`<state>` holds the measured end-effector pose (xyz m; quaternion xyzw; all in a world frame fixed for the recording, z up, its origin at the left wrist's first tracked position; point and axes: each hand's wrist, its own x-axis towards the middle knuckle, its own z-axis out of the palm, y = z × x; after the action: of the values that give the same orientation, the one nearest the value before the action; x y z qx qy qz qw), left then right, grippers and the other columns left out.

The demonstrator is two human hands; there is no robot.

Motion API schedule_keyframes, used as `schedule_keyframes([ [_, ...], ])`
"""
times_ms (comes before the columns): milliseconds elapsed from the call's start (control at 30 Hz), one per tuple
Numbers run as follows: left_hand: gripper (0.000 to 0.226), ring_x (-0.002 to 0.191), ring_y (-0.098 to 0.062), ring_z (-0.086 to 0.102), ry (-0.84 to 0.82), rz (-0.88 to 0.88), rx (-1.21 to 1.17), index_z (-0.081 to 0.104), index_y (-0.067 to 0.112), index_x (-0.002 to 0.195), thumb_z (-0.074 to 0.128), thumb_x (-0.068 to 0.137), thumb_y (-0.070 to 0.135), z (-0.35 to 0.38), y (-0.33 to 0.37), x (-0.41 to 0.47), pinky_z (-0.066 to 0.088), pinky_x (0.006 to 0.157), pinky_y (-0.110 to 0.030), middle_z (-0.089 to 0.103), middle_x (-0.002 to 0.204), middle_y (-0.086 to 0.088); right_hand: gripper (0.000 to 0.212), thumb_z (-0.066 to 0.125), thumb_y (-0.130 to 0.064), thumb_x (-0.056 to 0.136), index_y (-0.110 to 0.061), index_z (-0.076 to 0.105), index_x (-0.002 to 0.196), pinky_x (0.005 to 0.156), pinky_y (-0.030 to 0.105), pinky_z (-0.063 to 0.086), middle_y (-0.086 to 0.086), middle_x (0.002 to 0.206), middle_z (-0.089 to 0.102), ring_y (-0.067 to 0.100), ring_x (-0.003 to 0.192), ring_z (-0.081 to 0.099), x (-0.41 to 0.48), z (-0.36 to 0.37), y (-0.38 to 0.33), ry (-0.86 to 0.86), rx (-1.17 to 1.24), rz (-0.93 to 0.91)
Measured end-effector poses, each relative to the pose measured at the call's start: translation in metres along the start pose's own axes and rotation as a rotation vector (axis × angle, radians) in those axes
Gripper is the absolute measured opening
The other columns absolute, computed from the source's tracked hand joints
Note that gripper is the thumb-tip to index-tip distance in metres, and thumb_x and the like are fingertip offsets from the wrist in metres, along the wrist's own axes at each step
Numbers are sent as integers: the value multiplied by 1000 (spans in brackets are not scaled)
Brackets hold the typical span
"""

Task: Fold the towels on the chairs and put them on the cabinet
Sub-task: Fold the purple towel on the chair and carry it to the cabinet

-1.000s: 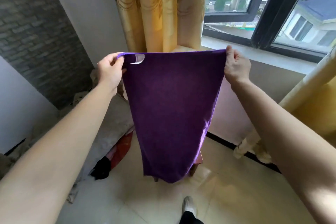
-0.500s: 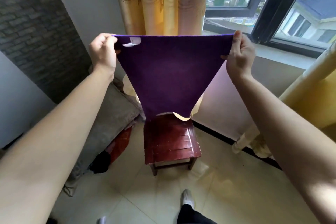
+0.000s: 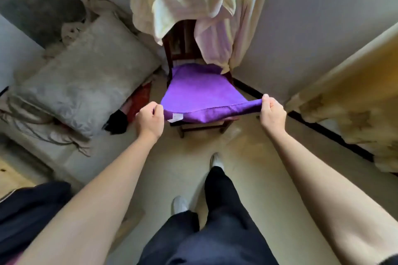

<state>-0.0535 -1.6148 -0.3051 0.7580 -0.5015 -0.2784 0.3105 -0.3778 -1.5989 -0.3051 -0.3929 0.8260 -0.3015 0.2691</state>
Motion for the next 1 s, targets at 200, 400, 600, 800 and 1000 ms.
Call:
schedule_keyframes([
  [200,26,84,-31,51,-371,-268,247,64,10,85,40,93,16,41,-82,-50,34,68,-32,62,84,-10,52,32,-39,105,-1,49,74,71,38,37,13,80,60,35,82,53,-30,36,90,-277,-315,37],
  [400,30,99,-32,56,-494,-338,376,64,8,101,36,96,14,60,-106,-49,33,72,-31,65,103,-14,50,33,-40,104,-6,48,70,70,38,38,8,71,57,35,80,53,-23,44,119,-433,-410,49],
  [600,31,91,-28,49,-445,-437,396,62,8,109,35,97,15,83,-92,1,35,74,-31,64,113,-16,53,35,-40,105,3,52,78,74,40,40,12,74,57,35,80,52,43,64,94,-466,-318,50],
  [800,30,102,-37,60,-225,-431,341,65,1,108,43,99,19,126,-80,84,36,72,-33,67,109,-21,50,37,-42,105,-10,48,68,68,33,29,2,66,52,29,75,49,145,110,64,-459,-263,-7],
  [1000,29,101,-32,62,-111,-361,277,68,3,106,46,98,20,172,-84,165,43,78,-33,69,107,-18,49,37,-43,105,-20,42,62,72,30,31,5,76,55,27,79,50,232,161,53,-397,-274,-22],
])
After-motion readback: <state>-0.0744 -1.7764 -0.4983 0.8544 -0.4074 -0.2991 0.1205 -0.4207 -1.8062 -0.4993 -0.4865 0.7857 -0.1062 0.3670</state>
